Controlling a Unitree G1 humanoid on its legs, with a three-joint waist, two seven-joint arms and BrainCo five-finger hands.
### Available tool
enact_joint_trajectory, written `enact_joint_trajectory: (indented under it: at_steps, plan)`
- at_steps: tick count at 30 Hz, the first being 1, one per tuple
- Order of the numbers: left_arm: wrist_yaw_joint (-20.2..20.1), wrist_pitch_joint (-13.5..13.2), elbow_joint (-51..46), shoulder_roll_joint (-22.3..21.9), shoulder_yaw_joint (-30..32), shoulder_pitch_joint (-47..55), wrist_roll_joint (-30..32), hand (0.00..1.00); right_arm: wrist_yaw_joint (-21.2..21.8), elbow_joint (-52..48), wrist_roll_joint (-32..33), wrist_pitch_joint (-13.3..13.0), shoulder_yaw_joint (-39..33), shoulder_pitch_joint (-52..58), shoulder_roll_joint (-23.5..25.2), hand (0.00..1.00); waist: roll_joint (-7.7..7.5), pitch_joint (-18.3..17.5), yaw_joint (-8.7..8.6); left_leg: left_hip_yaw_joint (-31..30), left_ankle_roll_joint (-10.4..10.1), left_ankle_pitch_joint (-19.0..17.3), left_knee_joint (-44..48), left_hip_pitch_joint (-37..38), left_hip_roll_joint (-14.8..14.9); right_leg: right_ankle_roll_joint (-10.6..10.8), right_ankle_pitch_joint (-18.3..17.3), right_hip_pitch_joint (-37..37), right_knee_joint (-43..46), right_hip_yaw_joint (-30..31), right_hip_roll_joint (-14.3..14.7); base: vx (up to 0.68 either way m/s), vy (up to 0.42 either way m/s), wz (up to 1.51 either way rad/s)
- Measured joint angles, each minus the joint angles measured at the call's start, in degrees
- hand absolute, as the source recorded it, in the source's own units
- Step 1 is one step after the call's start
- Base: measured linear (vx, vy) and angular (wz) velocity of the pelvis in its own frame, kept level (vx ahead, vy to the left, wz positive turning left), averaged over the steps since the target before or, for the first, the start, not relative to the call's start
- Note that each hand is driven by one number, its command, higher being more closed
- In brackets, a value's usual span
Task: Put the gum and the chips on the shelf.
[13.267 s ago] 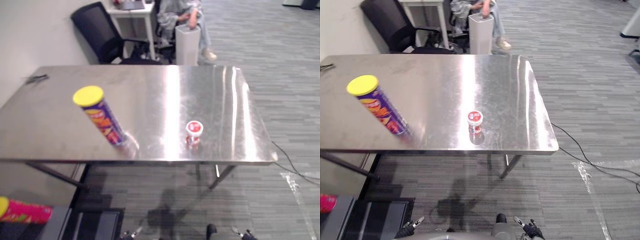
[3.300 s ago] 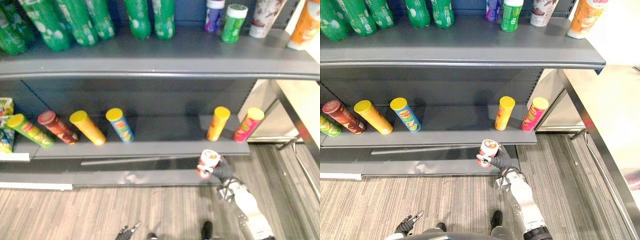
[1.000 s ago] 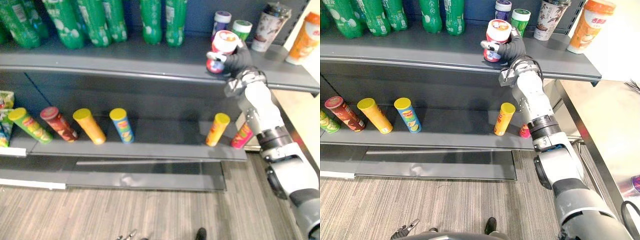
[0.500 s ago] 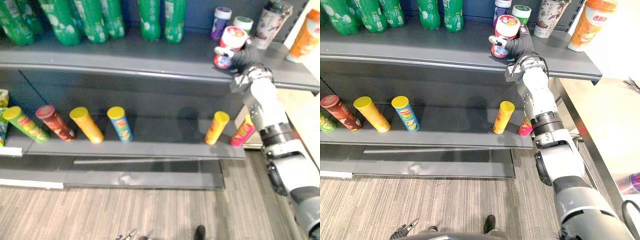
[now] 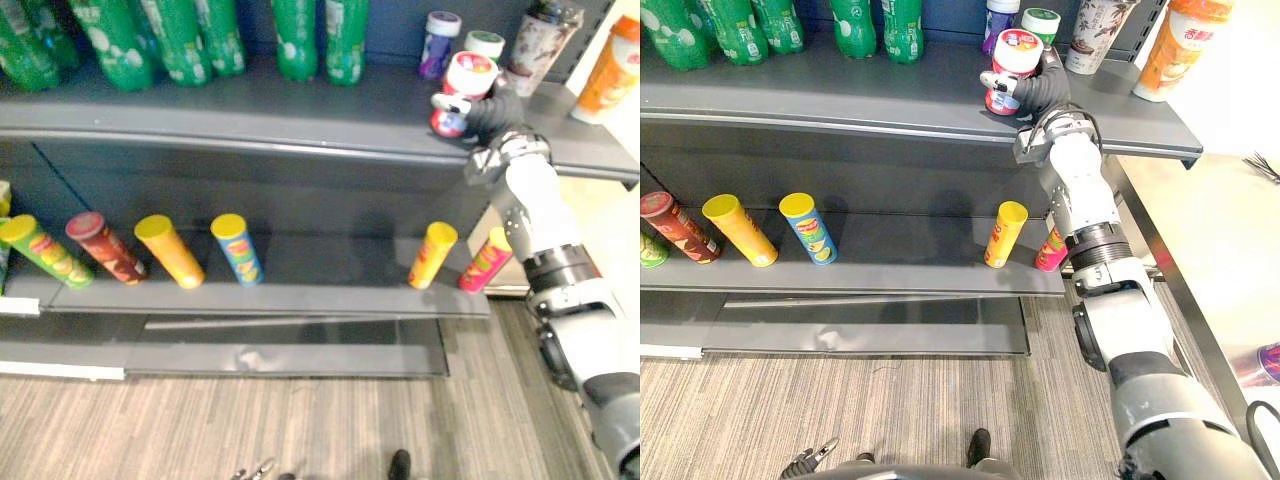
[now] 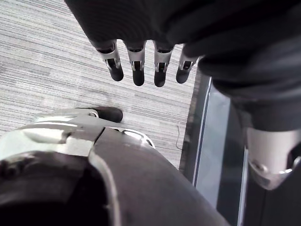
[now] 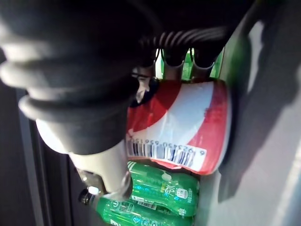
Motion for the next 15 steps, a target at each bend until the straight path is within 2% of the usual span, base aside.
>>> enact_joint_trajectory:
  at_steps: [7, 8, 15]
  plan:
    - [0.0, 0.0, 0.0, 0.0, 0.0, 0.0, 0.0, 0.00, 0.3, -0.1, 0.0, 0.0, 0.2, 0.2, -0.4, 1.00, -0.01, 0.0, 0.00, 0.0, 0.0, 0.0, 0.1, 0.2, 0.0, 0.0, 0.0, 0.1, 0.0, 0.0, 0.0, 0.00, 0.000, 0.00]
    - [0.0, 0.0, 0.0, 0.0, 0.0, 0.0, 0.0, 0.00, 0.4, -0.2, 0.0, 0.0, 0.2, 0.4, -0.8, 0.00, -0.02, 0.0, 0.02, 0.0, 0.0, 0.0, 0.1, 0.2, 0.0, 0.0, 0.0, 0.1, 0.0, 0.0, 0.0, 0.00, 0.000, 0.00]
    - [0.0, 0.0, 0.0, 0.0, -0.3, 0.0, 0.0, 0.00, 1.1, -0.5, 0.0, 0.0, 0.2, 1.3, -2.2, 0.00, -0.02, 0.0, -0.02, 0.3, -0.1, 0.0, 0.1, 0.2, 0.1, 0.0, 0.0, 0.1, 0.0, 0.3, 0.1, 0.00, 0.000, 0.00]
